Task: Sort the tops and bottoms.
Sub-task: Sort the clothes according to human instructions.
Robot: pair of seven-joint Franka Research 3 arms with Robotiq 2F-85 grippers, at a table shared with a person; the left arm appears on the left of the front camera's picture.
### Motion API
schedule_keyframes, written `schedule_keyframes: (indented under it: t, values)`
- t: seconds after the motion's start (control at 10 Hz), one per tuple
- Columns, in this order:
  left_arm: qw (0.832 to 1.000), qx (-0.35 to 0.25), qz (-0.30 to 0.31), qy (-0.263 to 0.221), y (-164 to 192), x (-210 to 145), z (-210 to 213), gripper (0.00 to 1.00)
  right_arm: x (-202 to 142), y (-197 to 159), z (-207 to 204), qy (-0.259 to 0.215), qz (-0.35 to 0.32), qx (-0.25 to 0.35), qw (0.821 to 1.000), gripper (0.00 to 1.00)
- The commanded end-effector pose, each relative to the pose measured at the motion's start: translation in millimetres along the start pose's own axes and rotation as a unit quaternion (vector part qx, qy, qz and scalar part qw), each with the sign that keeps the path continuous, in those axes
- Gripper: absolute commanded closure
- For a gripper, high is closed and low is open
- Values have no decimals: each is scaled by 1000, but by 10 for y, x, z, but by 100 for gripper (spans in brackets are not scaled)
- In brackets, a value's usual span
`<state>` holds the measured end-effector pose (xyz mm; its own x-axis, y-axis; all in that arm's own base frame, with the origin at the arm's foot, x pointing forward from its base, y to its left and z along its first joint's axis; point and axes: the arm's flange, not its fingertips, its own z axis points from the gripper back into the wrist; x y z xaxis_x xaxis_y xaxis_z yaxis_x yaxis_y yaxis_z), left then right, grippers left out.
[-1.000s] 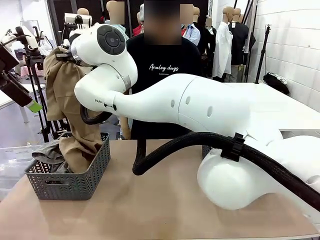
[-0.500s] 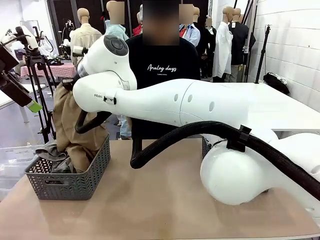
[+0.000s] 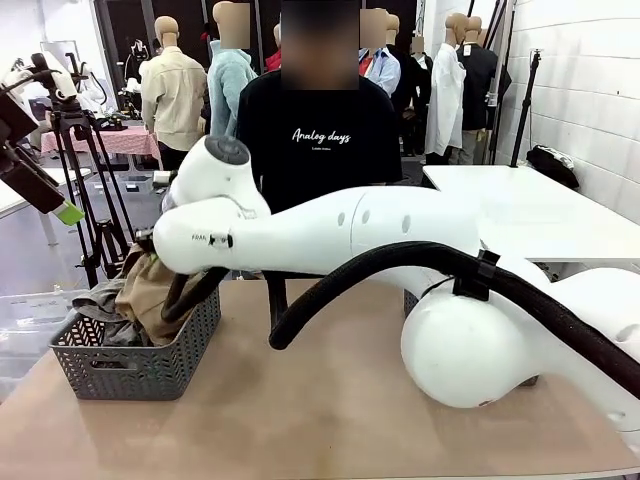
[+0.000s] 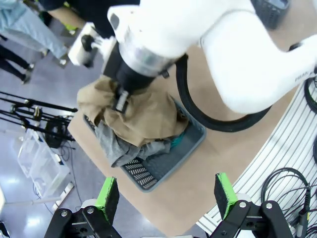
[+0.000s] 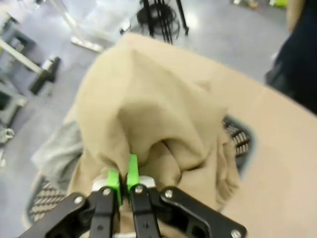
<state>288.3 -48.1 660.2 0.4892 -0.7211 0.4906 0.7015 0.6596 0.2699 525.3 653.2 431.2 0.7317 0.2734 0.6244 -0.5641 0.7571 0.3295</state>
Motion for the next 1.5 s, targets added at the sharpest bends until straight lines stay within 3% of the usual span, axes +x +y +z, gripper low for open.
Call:
schedule_keyframes:
  t: [0.0, 0.5, 0.7, 1.0, 1.4]
  values:
    - [1000, 1, 2, 6, 2, -8, 28, 0, -104, 63, -89, 36, 28, 12, 999, 100]
    - [1000, 1, 2, 6, 2, -8, 28, 0, -421, 112, -452, 188, 42, 23, 981, 100]
    - [1000, 1, 2, 6, 2, -8, 28, 0, -445, 124, -486, 186, 43, 29, 981, 100]
    - [1000, 1, 2, 6, 2, -8, 28, 0, -283, 148, -274, 141, 37, 33, 989, 97]
    - [1000, 1, 2, 6, 2, -8, 28, 0, 25, 333, 266, 94, 55, -13, 994, 19]
